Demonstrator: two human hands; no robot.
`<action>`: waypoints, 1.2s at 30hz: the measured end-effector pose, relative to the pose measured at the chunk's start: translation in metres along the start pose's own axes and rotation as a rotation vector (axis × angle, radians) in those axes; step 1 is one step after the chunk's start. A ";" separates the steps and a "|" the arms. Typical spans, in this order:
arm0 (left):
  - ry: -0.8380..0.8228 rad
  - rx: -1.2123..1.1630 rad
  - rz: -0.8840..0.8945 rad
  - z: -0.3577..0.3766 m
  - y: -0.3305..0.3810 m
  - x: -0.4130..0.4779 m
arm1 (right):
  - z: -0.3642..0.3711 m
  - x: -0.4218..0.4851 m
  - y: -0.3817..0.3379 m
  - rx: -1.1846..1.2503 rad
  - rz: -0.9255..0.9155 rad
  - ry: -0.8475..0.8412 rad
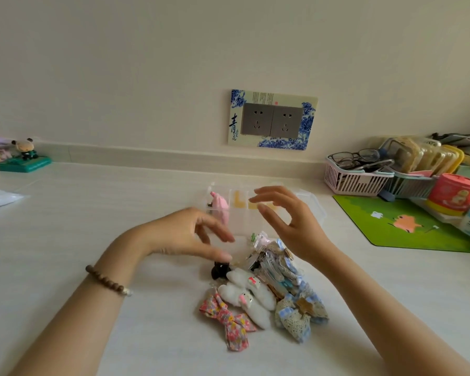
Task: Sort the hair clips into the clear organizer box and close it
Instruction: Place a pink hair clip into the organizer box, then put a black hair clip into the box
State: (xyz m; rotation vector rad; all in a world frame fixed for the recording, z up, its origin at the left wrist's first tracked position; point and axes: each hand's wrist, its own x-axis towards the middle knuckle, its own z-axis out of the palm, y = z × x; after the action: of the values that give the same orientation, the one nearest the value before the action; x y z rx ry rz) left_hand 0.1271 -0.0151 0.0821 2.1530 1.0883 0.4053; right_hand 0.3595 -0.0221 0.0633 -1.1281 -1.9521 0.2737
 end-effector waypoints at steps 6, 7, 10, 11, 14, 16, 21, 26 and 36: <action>-0.082 -0.069 -0.090 0.010 -0.005 0.006 | 0.007 -0.012 0.002 0.240 0.161 -0.013; -0.006 -0.148 -0.056 0.009 -0.006 0.008 | 0.007 -0.014 0.001 0.265 0.167 -0.026; 0.225 -0.498 0.035 0.008 -0.005 0.015 | 0.010 -0.018 -0.005 0.359 0.146 -0.080; 0.253 -0.585 0.054 0.010 -0.003 0.017 | 0.011 -0.018 -0.007 0.382 0.134 -0.092; 0.255 -0.686 0.076 0.020 0.006 0.022 | 0.017 -0.018 -0.013 0.436 0.109 -0.054; 0.266 -0.712 0.085 0.027 0.008 0.025 | 0.019 -0.017 -0.015 0.460 0.098 0.011; 0.422 -0.627 0.107 0.035 0.005 0.032 | 0.019 -0.010 -0.014 0.333 0.059 0.073; 0.754 -0.040 0.247 0.023 -0.025 0.037 | 0.013 0.029 -0.002 0.177 0.113 0.198; 0.575 0.169 0.193 0.027 -0.047 0.045 | 0.026 0.054 0.020 -0.209 0.189 -0.035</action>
State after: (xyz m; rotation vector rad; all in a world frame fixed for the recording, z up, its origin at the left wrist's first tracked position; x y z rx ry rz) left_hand 0.1414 0.0293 0.0290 2.3666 1.2512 1.1077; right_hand 0.3390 0.0377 0.0665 -1.4558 -1.9407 0.1934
